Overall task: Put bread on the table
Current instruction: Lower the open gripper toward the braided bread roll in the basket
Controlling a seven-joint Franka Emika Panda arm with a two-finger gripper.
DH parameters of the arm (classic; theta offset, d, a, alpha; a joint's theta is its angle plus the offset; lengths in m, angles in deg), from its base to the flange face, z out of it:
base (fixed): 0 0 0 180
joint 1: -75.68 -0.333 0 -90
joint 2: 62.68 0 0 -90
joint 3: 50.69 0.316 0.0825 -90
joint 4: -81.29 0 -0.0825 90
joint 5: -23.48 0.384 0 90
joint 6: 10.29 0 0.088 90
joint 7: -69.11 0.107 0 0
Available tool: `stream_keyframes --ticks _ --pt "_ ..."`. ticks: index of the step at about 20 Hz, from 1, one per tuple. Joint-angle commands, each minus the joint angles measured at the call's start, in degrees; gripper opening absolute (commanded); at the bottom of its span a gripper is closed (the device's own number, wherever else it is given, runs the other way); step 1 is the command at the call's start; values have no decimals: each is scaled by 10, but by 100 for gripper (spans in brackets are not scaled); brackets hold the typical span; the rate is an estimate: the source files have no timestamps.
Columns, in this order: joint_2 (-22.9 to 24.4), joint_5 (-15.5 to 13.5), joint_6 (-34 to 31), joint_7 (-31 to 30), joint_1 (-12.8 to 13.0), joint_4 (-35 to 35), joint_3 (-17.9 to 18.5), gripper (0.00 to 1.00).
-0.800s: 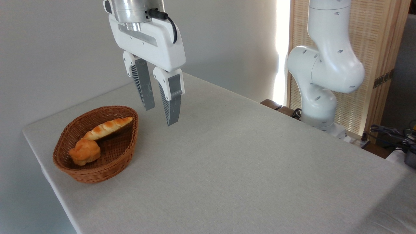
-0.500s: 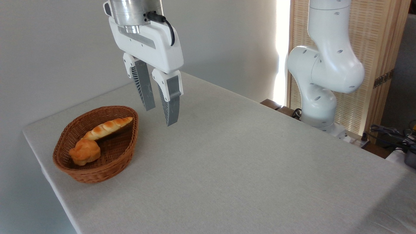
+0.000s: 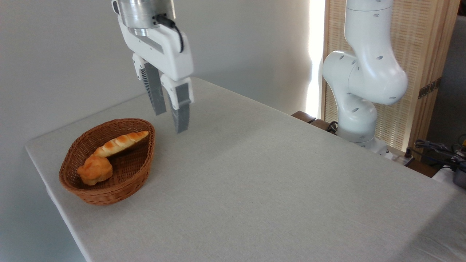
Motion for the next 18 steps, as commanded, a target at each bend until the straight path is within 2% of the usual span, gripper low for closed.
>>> stream_keyframes --ticks 1,5,7,9,13,18 --pt "1 -8 67 -5 51 33 3 100" --pt "0 -20 133 -7 89 72 4 100" --pt "-5 -40 176 -8 106 90 4 100" --pt "-19 -74 229 -10 125 104 4 100" --pt "-46 -126 272 -12 142 109 1 100" --pt "-91 -154 338 -15 142 111 -36 100"
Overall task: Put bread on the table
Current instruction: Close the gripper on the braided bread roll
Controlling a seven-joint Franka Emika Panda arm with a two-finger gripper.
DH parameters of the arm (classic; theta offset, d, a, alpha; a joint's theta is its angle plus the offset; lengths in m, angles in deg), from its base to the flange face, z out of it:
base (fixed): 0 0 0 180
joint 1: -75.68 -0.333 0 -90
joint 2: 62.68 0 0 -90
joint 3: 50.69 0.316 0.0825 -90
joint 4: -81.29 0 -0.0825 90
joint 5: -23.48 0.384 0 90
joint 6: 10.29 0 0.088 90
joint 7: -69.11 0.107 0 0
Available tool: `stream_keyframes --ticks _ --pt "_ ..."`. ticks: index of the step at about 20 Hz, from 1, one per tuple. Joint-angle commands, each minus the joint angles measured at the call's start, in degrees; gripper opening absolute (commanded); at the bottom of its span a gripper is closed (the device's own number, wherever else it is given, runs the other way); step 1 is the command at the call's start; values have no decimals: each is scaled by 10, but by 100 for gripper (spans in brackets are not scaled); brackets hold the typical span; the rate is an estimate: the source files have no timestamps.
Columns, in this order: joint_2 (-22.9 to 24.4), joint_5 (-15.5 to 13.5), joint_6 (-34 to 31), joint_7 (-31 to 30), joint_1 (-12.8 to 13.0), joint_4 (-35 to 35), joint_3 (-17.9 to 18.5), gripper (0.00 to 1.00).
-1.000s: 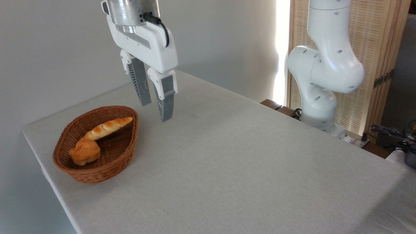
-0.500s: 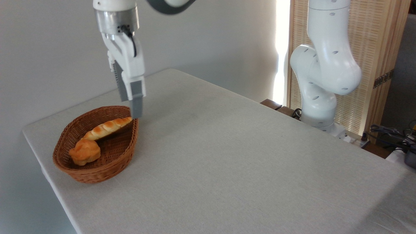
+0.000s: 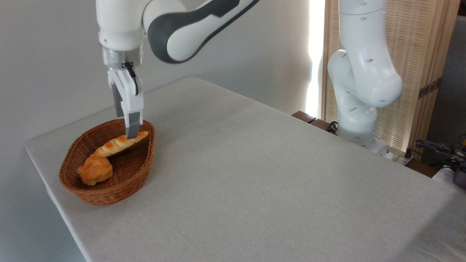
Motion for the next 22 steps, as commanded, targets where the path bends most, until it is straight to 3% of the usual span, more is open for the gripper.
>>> stream_keyframes --ticks 1,7,8,9,10,11,12,15,22 --pt "-35 -21 59 -21 3 2 -26 100" --pt "-84 -13 117 -32 17 3 -42 100" --pt "-87 -5 116 -31 22 5 -42 93" --pt "-88 6 116 -32 23 7 -42 79" --pt "-89 9 116 -32 23 8 -42 64" --pt "-90 9 116 -32 23 7 -42 40" --pt "-90 10 116 -32 23 8 -42 26" --pt "-90 9 114 -32 23 7 -42 8" --pt "-88 9 112 -32 22 7 -42 6"
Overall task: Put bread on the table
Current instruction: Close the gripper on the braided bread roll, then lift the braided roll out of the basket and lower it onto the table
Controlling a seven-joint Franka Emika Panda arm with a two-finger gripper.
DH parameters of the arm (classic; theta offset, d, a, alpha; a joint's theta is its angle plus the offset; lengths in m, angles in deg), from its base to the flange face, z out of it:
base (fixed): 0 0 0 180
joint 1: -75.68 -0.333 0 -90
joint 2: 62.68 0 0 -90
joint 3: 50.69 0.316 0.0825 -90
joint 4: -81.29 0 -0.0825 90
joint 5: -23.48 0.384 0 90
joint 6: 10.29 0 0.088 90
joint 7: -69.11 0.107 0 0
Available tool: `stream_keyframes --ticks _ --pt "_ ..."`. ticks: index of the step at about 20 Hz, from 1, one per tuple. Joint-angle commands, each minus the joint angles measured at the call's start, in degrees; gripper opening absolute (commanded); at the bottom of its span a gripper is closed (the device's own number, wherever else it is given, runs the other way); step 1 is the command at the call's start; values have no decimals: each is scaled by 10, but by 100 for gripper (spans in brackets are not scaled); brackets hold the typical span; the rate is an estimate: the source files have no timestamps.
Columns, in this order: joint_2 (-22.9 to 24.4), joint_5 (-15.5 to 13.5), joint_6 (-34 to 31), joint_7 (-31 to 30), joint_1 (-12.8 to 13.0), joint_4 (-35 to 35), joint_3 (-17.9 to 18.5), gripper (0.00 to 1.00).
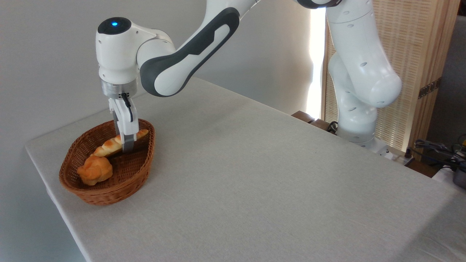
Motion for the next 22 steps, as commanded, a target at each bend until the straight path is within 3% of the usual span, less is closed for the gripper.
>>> stream_keyframes --ticks 1,15,19,22 --pt "7 8 7 -10 2 4 2 6" --pt "16 7 -3 -11 0 0 6 4" --pt "41 -5 -62 -24 -13 -13 13 4" --pt "75 -28 -153 -20 -34 -24 32 4"
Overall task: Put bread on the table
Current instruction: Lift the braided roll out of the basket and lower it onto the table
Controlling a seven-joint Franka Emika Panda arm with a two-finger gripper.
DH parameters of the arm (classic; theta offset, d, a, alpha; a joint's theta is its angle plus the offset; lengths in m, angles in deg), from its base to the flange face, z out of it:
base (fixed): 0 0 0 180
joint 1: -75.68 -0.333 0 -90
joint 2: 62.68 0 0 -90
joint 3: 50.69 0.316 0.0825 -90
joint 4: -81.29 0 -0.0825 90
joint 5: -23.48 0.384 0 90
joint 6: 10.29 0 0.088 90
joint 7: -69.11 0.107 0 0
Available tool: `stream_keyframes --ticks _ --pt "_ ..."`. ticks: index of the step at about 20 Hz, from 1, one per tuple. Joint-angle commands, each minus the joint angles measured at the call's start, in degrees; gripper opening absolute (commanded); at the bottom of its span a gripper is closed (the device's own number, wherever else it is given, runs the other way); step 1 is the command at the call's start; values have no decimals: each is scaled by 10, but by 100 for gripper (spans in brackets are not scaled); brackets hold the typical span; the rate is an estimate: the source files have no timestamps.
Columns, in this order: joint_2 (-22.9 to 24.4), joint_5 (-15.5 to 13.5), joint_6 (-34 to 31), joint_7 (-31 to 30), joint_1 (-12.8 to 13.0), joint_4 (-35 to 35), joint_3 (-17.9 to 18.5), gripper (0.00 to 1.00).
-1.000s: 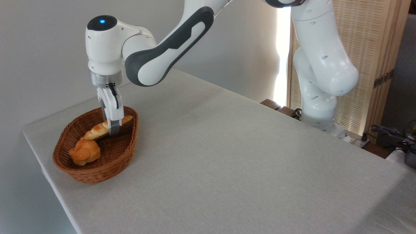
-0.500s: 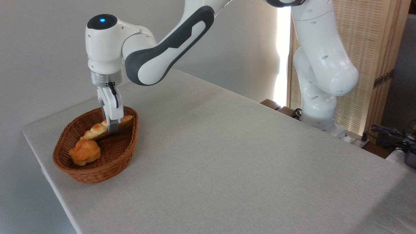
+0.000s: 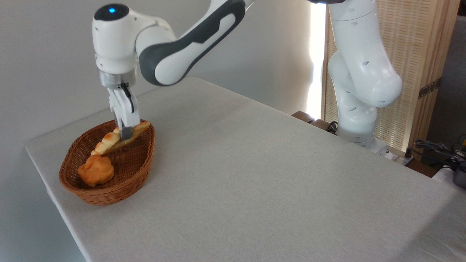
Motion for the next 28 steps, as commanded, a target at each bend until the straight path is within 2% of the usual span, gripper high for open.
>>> stream_keyframes --ticks 1,4,6,9,11,13,14,19,23,26,28 --pt "56 -26 -108 0 -25 -9 27 5" --pt "87 -27 -170 16 -37 -1 41 6" --pt "113 -24 -217 50 -48 19 49 7" --pt "171 -24 -233 96 -50 100 79 12" --pt "186 -24 -233 100 -50 136 85 17" --pt "186 -24 -233 98 -50 164 85 31" --pt "185 -24 -232 96 -50 172 86 51" --pt "185 -21 -228 93 -50 198 86 79" --pt "184 -19 -232 98 -51 200 89 94" --pt "184 -1 -234 97 -51 202 94 100" --pt "185 13 -237 96 -51 205 94 100"
